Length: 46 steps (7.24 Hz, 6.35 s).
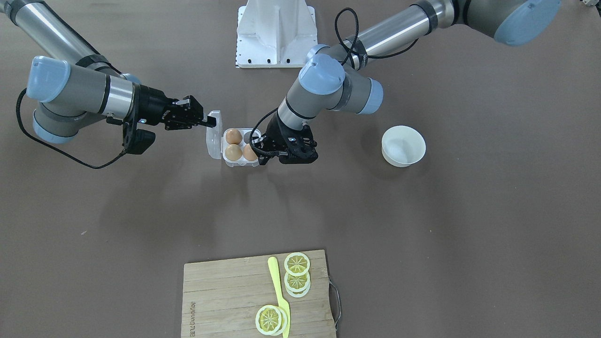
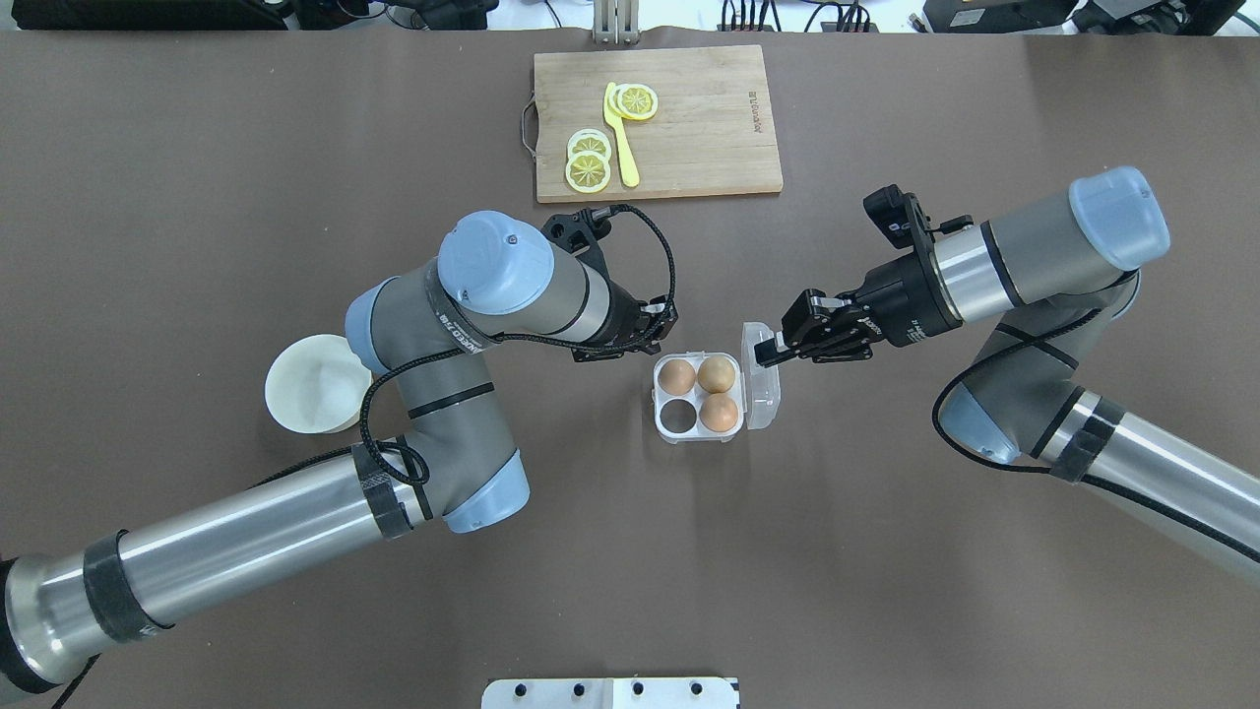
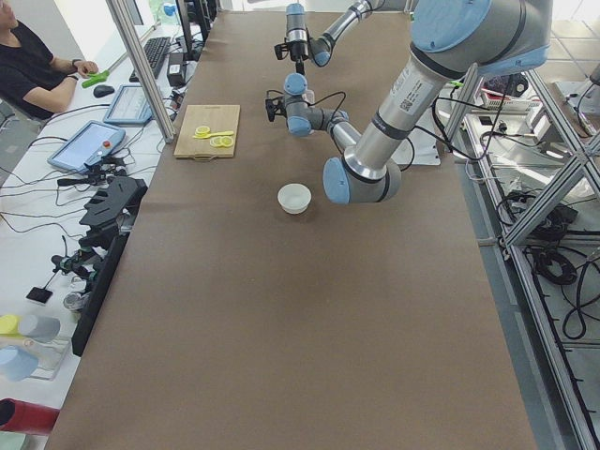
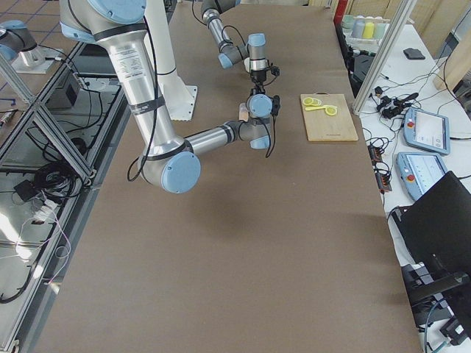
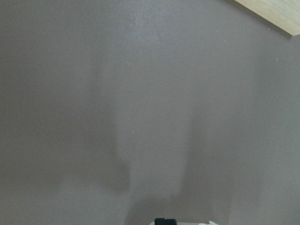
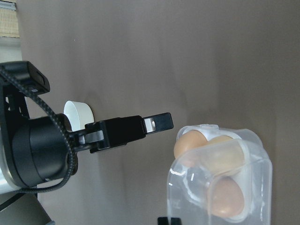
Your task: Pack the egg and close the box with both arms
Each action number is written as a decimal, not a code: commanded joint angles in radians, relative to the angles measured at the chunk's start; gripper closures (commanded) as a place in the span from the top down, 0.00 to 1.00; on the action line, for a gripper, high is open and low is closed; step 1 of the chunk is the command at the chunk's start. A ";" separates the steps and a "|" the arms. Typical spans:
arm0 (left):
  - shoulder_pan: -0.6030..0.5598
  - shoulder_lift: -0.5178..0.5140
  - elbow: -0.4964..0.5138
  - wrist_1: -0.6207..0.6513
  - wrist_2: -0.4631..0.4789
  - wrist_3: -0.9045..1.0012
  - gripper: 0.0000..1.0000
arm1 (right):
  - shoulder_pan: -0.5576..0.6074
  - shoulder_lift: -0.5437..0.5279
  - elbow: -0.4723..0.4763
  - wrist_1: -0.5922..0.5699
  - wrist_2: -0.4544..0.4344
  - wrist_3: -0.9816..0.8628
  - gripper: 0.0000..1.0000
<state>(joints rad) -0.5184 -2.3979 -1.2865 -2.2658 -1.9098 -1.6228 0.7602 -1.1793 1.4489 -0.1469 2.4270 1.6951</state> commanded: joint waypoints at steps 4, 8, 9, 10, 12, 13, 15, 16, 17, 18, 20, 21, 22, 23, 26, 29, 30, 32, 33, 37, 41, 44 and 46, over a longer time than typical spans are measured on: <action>-0.011 0.009 -0.010 0.002 -0.008 0.000 0.00 | -0.024 0.009 0.001 0.000 -0.034 -0.002 0.00; -0.018 0.031 -0.036 0.002 -0.021 0.001 0.00 | -0.035 0.026 -0.001 -0.002 -0.052 0.000 0.10; -0.028 0.031 -0.037 0.003 -0.059 0.003 0.00 | -0.047 0.027 -0.001 -0.002 -0.066 0.000 0.12; -0.031 0.040 -0.037 0.000 -0.061 0.003 0.00 | -0.058 0.029 -0.001 -0.002 -0.083 0.000 0.18; -0.032 0.045 -0.042 -0.001 -0.061 0.004 0.00 | -0.064 0.029 -0.001 -0.002 -0.088 0.000 0.33; -0.034 0.045 -0.042 0.000 -0.061 0.004 0.00 | -0.065 0.030 -0.001 -0.002 -0.088 0.000 0.36; -0.046 0.045 -0.043 -0.001 -0.064 0.006 0.00 | -0.067 0.044 -0.002 -0.006 -0.097 0.000 0.36; -0.057 0.046 -0.043 0.000 -0.101 0.006 0.00 | -0.068 0.047 0.002 -0.022 -0.098 0.000 0.36; -0.057 0.060 -0.043 -0.011 -0.104 0.006 0.00 | -0.068 0.052 0.002 -0.023 -0.100 0.000 0.37; -0.060 0.062 -0.045 -0.012 -0.104 0.006 0.00 | -0.068 0.056 0.002 -0.023 -0.100 0.000 0.37; -0.096 0.077 -0.059 -0.011 -0.165 0.008 0.00 | -0.082 0.073 0.002 -0.046 -0.114 0.000 0.37; -0.113 0.092 -0.068 -0.012 -0.196 0.008 0.00 | -0.093 0.075 0.002 -0.046 -0.130 0.000 0.37; -0.120 0.092 -0.070 -0.012 -0.198 0.009 0.00 | -0.104 0.082 0.002 -0.046 -0.144 0.000 0.37; -0.127 0.094 -0.070 -0.012 -0.199 0.009 0.00 | -0.111 0.083 0.002 -0.046 -0.154 0.000 0.37; -0.158 0.117 -0.077 -0.012 -0.253 0.009 0.00 | -0.171 0.098 0.002 -0.063 -0.227 -0.002 0.37; -0.157 0.123 -0.086 -0.009 -0.252 0.008 0.00 | -0.274 0.134 0.002 -0.117 -0.368 -0.003 0.93; -0.153 0.123 -0.085 -0.008 -0.247 0.008 0.00 | -0.277 0.147 0.008 -0.135 -0.374 0.001 0.99; -0.150 0.123 -0.083 -0.008 -0.244 0.006 0.00 | -0.277 0.147 0.056 -0.187 -0.375 0.003 0.99; -0.150 0.123 -0.083 -0.008 -0.244 0.007 0.00 | -0.277 0.147 0.079 -0.212 -0.373 0.003 1.00; -0.138 0.123 -0.085 -0.008 -0.244 -0.002 0.00 | -0.275 0.142 0.091 -0.221 -0.371 0.008 1.00; -0.025 0.124 -0.076 0.000 -0.178 -0.019 0.00 | -0.194 0.138 0.091 -0.223 -0.319 0.006 1.00; -0.035 0.181 -0.134 0.000 -0.207 -0.020 0.00 | -0.197 0.145 0.085 -0.230 -0.327 0.008 1.00; -0.086 0.201 -0.159 0.000 -0.277 -0.017 0.00 | -0.211 0.147 0.087 -0.261 -0.333 0.002 1.00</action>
<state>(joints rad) -0.5787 -2.2094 -1.4310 -2.2656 -2.1512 -1.6409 0.5592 -1.0333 1.5358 -0.3971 2.0983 1.6991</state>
